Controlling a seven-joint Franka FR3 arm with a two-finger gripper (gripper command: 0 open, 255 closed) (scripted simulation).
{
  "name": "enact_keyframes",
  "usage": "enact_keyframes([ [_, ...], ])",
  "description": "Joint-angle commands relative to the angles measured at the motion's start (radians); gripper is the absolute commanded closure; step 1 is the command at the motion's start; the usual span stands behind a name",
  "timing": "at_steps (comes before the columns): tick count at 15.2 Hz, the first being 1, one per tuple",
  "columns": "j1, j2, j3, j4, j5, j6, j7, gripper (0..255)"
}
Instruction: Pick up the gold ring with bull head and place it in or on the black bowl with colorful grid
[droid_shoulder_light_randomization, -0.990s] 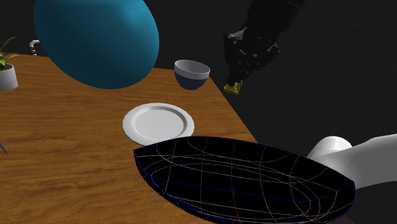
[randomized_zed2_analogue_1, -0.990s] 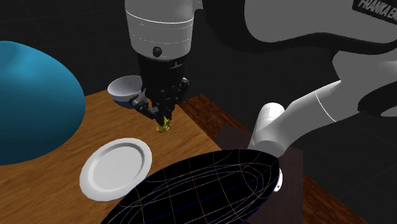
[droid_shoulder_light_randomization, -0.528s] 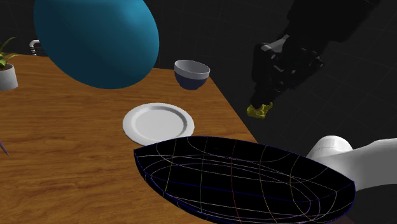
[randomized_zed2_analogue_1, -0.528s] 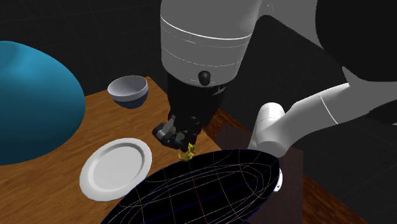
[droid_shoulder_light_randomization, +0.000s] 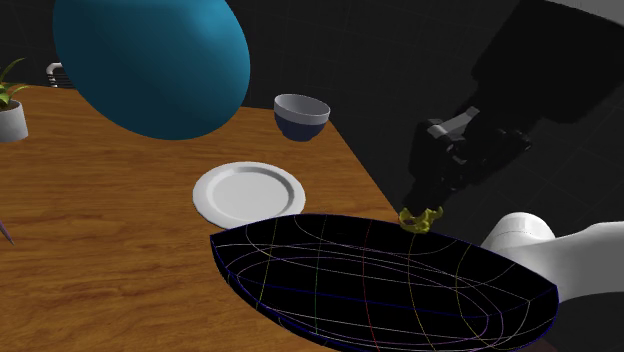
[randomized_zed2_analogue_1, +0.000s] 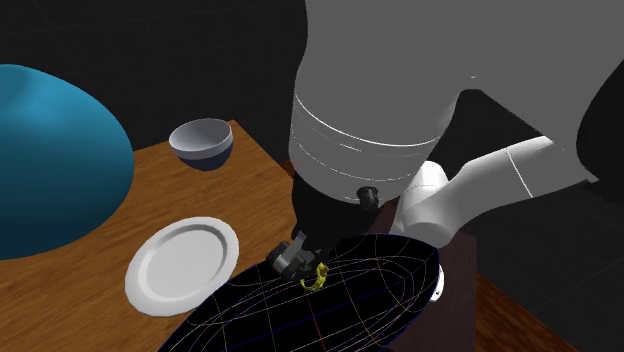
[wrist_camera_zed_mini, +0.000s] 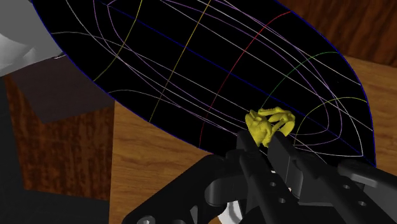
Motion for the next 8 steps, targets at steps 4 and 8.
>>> enact_keyframes([
  [4,0.016,-0.035,0.006,-0.087,0.017,0.053,-0.008,255],
  [8,0.028,-0.060,0.016,-0.154,0.033,0.097,-0.013,255],
])
